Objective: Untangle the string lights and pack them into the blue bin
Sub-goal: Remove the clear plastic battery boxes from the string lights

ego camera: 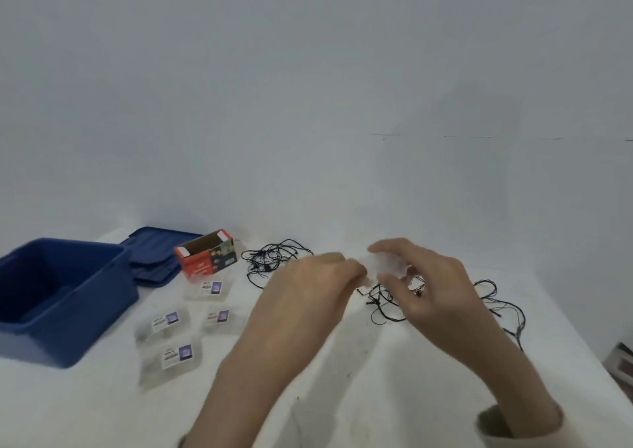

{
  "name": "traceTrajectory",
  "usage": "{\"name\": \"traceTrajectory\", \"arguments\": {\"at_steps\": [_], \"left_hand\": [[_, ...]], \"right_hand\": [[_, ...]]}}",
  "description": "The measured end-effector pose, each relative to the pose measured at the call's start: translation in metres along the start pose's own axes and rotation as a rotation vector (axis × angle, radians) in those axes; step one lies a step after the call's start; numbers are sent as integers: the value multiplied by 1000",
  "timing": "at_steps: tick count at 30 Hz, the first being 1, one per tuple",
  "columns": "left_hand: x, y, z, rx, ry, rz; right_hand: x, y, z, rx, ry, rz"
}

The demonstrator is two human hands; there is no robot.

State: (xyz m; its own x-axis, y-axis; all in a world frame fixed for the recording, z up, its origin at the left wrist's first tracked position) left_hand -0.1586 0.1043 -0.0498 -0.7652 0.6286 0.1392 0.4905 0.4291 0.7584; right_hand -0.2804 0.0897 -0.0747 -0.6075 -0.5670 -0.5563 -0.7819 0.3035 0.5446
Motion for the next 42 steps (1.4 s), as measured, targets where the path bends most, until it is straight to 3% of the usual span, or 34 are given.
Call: {"name": "traceTrajectory", "arguments": {"at_steps": [3, 5, 8, 12, 15, 17, 22, 26, 30, 33, 37, 42], "left_hand": [[-17, -2, -13, -112, 158, 455], [-31, -8, -16, -85, 341, 837], [-36, -29, -9, -43, 498, 1176], [-25, -46, 0, -69, 597, 1428], [-33, -47, 6, -35, 703, 1364], [-38, -46, 8, -41, 730, 1244], [-37, -38, 11, -240, 530, 534], [-31, -22, 10, -326, 442, 142], [-19, -2, -7, -358, 247, 24], [-19, 4, -26, -345, 84, 55], [-41, 0, -38, -253, 84, 299], [-52, -30, -26, -229, 324, 929]], "right_hand": [[12, -10, 3, -311, -287, -505], [11, -8, 2, -351, -381, -847], [12, -11, -1, -253, -465, -1189], [14, -17, -6, -16, -488, -1293], [20, -6, -6, 220, -508, -1176], [18, 4, -7, 314, -497, -945], [3, 21, -5, 463, -371, -452], [-14, 24, -6, 458, -207, 73], [-13, 12, -8, 319, -138, 257], [2, 3, -6, 77, -268, 148], [10, -7, 3, -141, -454, -471], [13, -8, -1, -63, -494, -1060]]}}
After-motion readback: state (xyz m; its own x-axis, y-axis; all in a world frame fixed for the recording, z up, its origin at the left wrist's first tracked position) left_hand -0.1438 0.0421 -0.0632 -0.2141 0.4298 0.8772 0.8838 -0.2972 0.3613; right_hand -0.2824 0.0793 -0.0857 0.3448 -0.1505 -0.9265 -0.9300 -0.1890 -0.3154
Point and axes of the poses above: each hand's wrist, its own z-axis away from the middle knuckle, its own y-axis out of the back of the hand, x = y × z, the point moved 9 cm from there along -z, towards the middle knuckle, and after that the axes turned 1 degree about x, right-handed, at the moved point
